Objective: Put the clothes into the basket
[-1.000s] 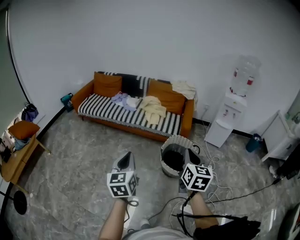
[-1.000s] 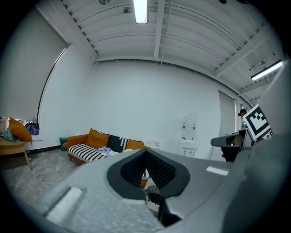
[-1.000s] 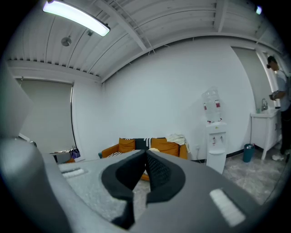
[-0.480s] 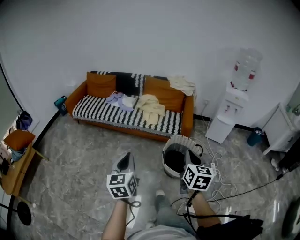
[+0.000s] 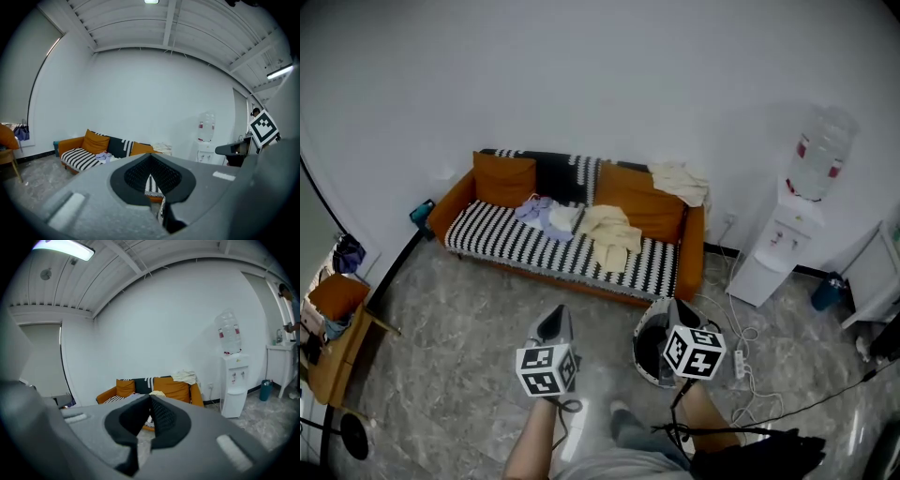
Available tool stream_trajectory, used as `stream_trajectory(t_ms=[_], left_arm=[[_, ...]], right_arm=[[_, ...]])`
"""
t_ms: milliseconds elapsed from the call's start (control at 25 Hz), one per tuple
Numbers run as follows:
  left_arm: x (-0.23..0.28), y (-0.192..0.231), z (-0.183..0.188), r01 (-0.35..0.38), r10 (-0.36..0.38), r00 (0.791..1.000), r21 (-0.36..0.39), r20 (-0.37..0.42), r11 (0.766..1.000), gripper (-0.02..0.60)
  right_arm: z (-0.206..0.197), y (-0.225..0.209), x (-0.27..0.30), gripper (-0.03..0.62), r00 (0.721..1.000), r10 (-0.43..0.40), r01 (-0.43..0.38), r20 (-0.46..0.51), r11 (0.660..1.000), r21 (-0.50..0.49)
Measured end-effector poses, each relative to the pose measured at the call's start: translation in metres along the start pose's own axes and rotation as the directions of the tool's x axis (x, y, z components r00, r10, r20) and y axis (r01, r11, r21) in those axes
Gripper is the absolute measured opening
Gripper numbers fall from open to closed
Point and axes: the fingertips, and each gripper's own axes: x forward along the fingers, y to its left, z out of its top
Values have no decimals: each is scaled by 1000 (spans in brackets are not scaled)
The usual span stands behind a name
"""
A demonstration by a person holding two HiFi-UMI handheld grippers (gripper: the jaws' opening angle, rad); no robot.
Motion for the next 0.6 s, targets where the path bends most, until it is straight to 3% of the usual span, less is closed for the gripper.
stream_trajectory(t_ms=[280,600], left_arm=[[89,20,16,-16,16,1000,-13,-17,1000,5],[163,31,36,-23,22,1000,-30,-14,999,5]], right_arm=[[39,-14,93,3,1000,15,-16,-17,1000,-8],[60,-33,163,3,999,25,-26,-38,1000,-9]])
